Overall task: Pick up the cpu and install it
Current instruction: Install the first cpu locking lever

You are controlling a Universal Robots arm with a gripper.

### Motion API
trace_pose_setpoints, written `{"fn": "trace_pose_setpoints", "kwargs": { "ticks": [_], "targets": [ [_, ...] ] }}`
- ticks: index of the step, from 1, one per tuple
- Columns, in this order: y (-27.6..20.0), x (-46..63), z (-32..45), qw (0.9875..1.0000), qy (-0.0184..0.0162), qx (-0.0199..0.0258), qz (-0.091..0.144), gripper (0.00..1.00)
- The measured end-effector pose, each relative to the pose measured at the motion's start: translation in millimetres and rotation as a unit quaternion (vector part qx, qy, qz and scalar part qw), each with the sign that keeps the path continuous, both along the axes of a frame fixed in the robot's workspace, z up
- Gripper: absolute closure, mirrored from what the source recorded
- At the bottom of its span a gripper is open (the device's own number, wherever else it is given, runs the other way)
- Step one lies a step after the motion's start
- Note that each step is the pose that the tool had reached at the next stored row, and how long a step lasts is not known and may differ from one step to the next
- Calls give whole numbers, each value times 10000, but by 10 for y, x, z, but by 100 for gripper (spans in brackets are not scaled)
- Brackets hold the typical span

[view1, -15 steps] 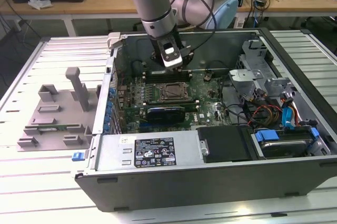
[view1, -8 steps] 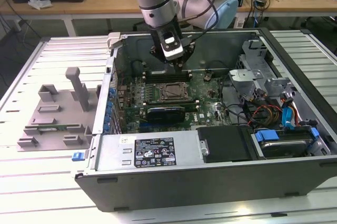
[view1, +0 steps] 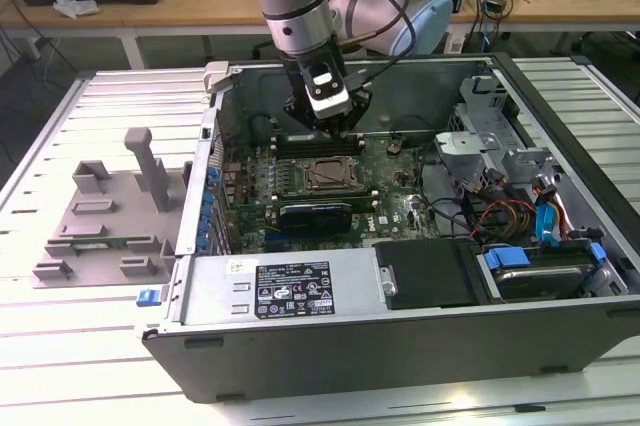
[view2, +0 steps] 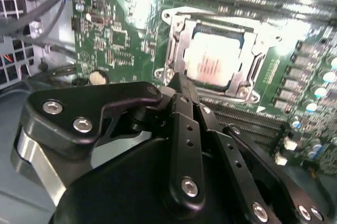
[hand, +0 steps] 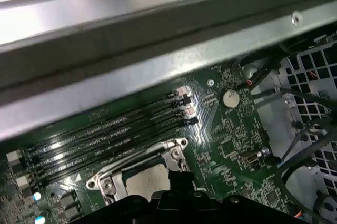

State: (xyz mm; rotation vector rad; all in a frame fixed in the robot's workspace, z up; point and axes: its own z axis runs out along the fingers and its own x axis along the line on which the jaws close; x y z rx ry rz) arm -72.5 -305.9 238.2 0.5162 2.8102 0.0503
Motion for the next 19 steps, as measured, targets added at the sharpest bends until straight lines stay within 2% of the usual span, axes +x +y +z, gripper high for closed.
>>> {"fn": "trace_pose_setpoints", "kwargs": {
  "ticks": [6,11,12,13,14,15,17,18,19],
  "targets": [
    [-117,-14,0,10000,0,-37,0,89],
    [-124,-18,0,10000,4,-38,0,89],
    [-124,-18,-2,10000,53,-37,0,89],
    [-124,-17,-7,9998,200,-37,1,89],
    [-124,-16,-9,9992,406,-37,2,89],
    [-124,-15,-10,9985,545,-35,2,89],
    [-125,-13,-9,9973,733,-34,2,89],
    [-125,-11,-10,9963,855,-31,4,89],
    [-126,-10,-10,9956,939,-29,4,89]
  ]
}}
